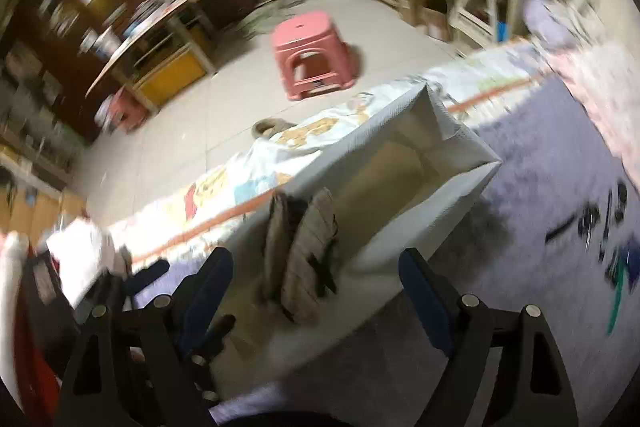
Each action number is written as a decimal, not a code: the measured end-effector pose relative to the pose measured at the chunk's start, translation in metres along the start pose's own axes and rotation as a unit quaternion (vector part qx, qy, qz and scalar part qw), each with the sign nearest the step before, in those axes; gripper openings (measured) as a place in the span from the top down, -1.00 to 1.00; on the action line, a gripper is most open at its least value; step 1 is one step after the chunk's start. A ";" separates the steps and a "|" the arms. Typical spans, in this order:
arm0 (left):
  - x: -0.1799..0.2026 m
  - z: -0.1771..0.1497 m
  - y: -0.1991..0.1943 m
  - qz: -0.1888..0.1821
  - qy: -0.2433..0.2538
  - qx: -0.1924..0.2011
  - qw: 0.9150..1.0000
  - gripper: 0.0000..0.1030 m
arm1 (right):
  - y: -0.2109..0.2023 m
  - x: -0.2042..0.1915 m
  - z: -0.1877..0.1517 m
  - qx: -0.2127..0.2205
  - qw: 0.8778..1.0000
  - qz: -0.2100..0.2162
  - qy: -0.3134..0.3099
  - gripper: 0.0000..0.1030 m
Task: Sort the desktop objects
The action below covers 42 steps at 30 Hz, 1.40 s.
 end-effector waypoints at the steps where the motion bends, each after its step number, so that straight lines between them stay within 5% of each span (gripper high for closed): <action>1: 0.006 0.004 -0.003 -0.010 0.009 0.004 1.000 -0.63 | -0.003 0.000 -0.003 0.005 1.000 -0.004 -0.005 -0.44; 5: 0.018 0.016 0.012 -0.018 0.025 0.000 1.000 -0.62 | -0.006 0.014 -0.011 0.015 0.998 -0.060 -0.028 -0.29; 7: 0.016 0.021 0.025 -0.022 0.018 -0.009 1.000 -0.14 | -0.012 0.025 -0.017 0.018 0.998 -0.061 -0.021 -0.26; 12: 0.025 0.030 0.034 -0.055 0.008 -0.010 0.998 0.57 | -0.032 0.050 -0.029 0.030 0.997 -0.071 -0.008 -0.26; 18: 0.043 0.039 0.043 -0.047 0.024 -0.015 0.998 0.69 | -0.045 0.073 -0.032 0.040 0.998 -0.050 0.019 -0.26; 25: 0.032 0.046 0.065 0.027 0.018 -0.046 0.998 0.61 | -0.043 0.087 -0.038 0.033 0.998 -0.041 0.032 -0.26; 28: 0.005 0.045 0.083 -0.001 -0.046 -0.074 0.996 0.53 | -0.043 0.090 -0.042 0.030 0.998 -0.043 0.033 -0.26; 31: -0.006 0.024 0.117 0.083 -0.018 -0.118 0.989 0.55 | -0.042 0.093 -0.045 0.027 0.998 -0.042 0.037 -0.26; 35: -0.009 0.021 0.105 0.056 -0.039 -0.075 0.995 0.57 | -0.044 0.091 -0.045 0.028 0.998 -0.042 0.032 -0.26; 36: -0.004 0.024 0.096 0.064 -0.026 -0.053 0.996 0.46 | -0.045 0.090 -0.044 0.029 0.998 -0.041 0.031 -0.26; 37: 0.003 0.027 0.087 0.074 -0.009 -0.038 0.997 0.12 | -0.046 0.090 -0.043 0.030 0.998 -0.041 0.030 -0.26; 40: 0.028 0.037 0.069 0.105 0.042 -0.026 0.993 -0.14 | -0.050 0.090 -0.042 0.034 0.998 -0.038 0.033 -0.26; 42: 0.045 0.043 0.056 0.132 0.072 -0.009 0.989 -0.62 | -0.054 0.091 -0.043 0.037 0.998 -0.037 0.037 -0.26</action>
Point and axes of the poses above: each gripper's, at about its wrist camera, not at the fingertips, and y roughly the way its jaws point, x to its right, z to its top, the point moved 1 cm from there along y, roughly the way its jaws point, and after that the axes turned 3 degrees about -y, right-handed, at the moved point
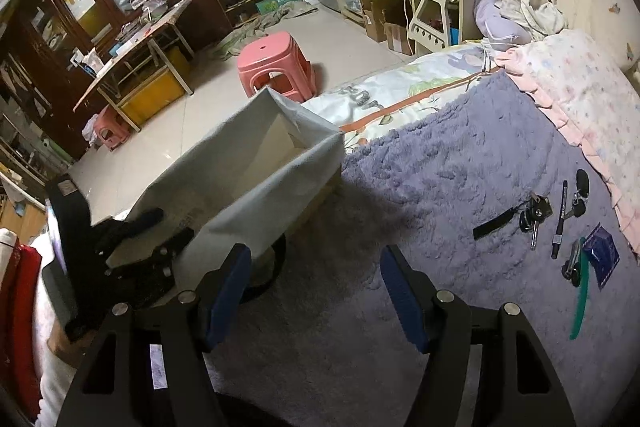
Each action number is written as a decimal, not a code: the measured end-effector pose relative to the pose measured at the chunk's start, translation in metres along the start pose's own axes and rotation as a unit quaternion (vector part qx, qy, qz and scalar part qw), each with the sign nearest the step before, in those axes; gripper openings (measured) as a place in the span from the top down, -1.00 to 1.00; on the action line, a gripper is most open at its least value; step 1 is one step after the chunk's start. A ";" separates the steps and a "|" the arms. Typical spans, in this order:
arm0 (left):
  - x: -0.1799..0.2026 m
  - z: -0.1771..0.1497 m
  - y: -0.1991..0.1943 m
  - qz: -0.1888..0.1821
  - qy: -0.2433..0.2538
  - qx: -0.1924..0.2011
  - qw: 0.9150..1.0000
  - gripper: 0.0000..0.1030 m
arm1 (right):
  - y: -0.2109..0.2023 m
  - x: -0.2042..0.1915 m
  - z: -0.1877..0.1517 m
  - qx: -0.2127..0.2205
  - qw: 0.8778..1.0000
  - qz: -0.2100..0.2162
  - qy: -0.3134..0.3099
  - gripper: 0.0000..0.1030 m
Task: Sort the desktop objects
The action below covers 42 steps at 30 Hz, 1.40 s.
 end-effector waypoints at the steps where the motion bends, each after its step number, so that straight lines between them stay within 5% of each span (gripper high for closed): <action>1: 0.004 0.003 -0.008 0.012 0.008 0.012 1.000 -0.75 | -0.002 0.000 -0.001 0.000 1.000 -0.002 0.001 -0.26; 9: 0.036 0.027 -0.064 0.019 0.044 0.068 0.997 -0.77 | -0.013 0.006 -0.015 -0.006 0.999 -0.031 -0.021 -0.26; 14: 0.067 0.035 -0.082 -0.046 0.054 0.085 0.994 -0.77 | -0.019 0.017 -0.026 -0.006 0.997 -0.070 -0.043 -0.26; 25: 0.194 0.062 -0.068 -0.167 0.103 0.079 0.977 -0.77 | -0.053 0.123 -0.063 -0.023 0.988 -0.155 0.010 -0.26; 33: 0.283 0.080 -0.052 -0.206 0.149 0.073 0.964 -0.77 | -0.055 0.203 -0.085 -0.046 0.978 -0.201 0.044 -0.26; 42: 0.367 0.092 -0.022 -0.235 0.186 0.056 0.952 -0.77 | -0.043 0.290 -0.112 -0.069 0.975 -0.197 0.081 -0.26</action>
Point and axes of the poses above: each gripper's, at about its wrist camera, not at the fingertips, and y roughly the way its jaws point, x to its right, z to its top, the point moved 1 cm from there along y, roughly the way its jaws point, and after that the axes turned 3 degrees about -y, right-handed, at the moved point
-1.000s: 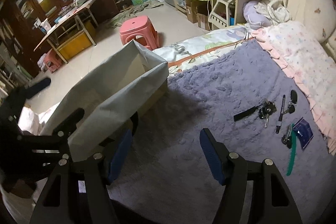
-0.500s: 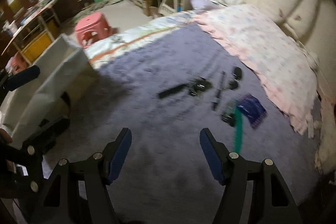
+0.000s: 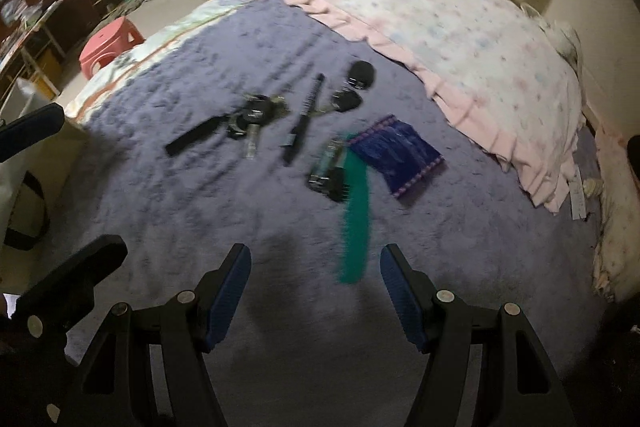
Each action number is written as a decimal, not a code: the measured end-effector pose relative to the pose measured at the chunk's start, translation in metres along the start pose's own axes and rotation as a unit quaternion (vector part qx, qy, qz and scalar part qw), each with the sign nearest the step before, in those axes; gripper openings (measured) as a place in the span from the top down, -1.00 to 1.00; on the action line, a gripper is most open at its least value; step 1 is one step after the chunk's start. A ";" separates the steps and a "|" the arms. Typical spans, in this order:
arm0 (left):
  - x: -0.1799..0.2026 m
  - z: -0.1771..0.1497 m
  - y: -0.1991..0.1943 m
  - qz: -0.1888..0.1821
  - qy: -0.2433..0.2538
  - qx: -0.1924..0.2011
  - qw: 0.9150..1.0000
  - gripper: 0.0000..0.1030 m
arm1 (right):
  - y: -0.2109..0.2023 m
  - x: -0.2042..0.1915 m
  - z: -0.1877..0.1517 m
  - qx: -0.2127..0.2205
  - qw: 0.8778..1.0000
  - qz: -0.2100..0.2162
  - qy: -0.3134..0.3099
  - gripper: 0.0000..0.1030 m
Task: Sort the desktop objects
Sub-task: 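Move both grippers back over the items on the blanket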
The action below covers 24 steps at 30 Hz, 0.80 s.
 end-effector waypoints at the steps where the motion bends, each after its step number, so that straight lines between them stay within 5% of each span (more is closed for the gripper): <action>1: 0.005 0.002 0.007 -0.003 0.002 -0.002 1.000 -0.77 | 0.004 0.007 0.000 0.000 1.000 -0.003 0.001 -0.26; 15: -0.004 0.009 0.083 -0.041 -0.045 -0.023 0.998 -0.77 | 0.061 0.078 0.003 0.022 1.000 0.016 0.015 -0.26; 24: -0.001 0.004 0.121 -0.028 -0.007 -0.035 0.999 -0.77 | 0.090 0.090 0.011 0.028 0.999 0.023 -0.009 -0.26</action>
Point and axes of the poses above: each gripper's, at about its wrist camera, not at the fingertips, and y roughly the way its jaws point, x to its right, z to its top, the point moved 1 cm from there along y, roughly the way its jaws point, and after that the axes turned 3 degrees about -y, right-handed, at the moved point
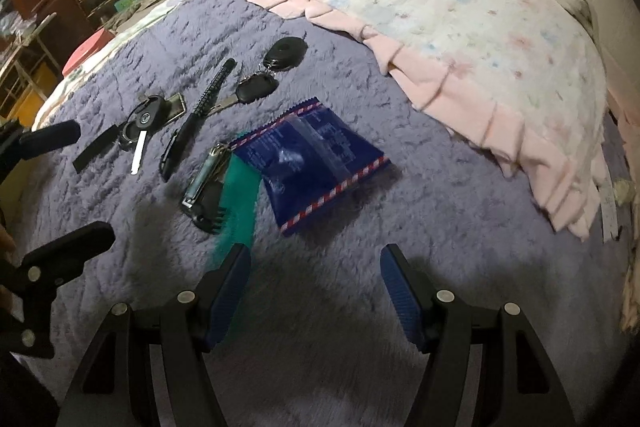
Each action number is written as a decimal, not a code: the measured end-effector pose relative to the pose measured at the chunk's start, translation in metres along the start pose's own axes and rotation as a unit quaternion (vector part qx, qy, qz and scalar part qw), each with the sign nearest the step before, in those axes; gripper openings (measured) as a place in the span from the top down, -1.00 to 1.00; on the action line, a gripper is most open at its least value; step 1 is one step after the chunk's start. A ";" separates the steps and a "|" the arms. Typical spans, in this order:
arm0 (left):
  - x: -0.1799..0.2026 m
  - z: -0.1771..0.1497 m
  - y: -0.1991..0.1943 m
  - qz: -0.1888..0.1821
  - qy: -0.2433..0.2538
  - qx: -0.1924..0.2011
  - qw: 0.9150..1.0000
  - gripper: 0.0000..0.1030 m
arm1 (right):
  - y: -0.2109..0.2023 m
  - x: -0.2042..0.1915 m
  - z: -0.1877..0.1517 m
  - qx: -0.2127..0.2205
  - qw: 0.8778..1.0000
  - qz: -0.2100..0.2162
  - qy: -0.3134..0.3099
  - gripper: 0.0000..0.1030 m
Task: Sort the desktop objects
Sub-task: 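Move both grippers back over the items on the blanket, then grasp the blue snack packet with the right gripper while the left gripper grasps the green comb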
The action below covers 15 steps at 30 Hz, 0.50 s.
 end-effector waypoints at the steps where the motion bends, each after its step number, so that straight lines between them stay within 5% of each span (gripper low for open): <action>1: 0.000 -0.001 0.004 0.003 0.003 -0.002 1.000 -0.77 | 0.002 0.000 0.004 0.003 1.000 -0.002 -0.009 -0.26; 15: -0.012 -0.010 0.014 0.005 -0.014 -0.002 1.000 -0.77 | 0.055 -0.032 0.033 0.028 0.975 -0.120 -0.185 -0.24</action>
Point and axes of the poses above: each gripper's, at about its wrist camera, not at the fingertips, and y roughly the way its jaws point, x to its right, z to its top, the point moved 1 cm from there along y, roughly the way its jaws point, and after that the axes turned 3 degrees about -y, right-handed, at the moved point
